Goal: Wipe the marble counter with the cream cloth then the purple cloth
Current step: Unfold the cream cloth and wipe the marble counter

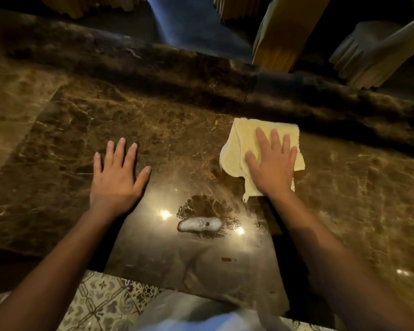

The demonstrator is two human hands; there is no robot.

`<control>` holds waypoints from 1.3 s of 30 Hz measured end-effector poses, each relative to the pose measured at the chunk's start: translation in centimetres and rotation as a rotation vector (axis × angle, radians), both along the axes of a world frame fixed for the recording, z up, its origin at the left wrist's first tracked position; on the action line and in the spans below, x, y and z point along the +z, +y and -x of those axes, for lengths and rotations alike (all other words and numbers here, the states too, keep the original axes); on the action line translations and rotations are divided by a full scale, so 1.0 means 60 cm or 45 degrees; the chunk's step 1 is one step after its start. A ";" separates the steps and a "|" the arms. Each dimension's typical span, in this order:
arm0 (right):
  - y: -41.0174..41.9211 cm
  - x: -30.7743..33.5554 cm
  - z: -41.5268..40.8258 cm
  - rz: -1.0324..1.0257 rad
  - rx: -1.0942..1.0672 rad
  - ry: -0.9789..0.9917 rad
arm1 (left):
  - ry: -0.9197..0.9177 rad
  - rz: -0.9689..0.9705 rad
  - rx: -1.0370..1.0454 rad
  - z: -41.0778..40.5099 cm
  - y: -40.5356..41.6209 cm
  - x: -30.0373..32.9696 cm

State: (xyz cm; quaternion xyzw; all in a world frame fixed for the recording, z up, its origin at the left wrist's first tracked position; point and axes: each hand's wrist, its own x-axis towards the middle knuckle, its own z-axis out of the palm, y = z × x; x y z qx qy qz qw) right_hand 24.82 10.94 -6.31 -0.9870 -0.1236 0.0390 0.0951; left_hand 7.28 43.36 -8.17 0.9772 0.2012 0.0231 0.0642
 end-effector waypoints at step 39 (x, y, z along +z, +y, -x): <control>-0.007 0.012 -0.085 0.100 -0.304 0.007 | -0.017 0.036 0.062 -0.007 -0.010 0.022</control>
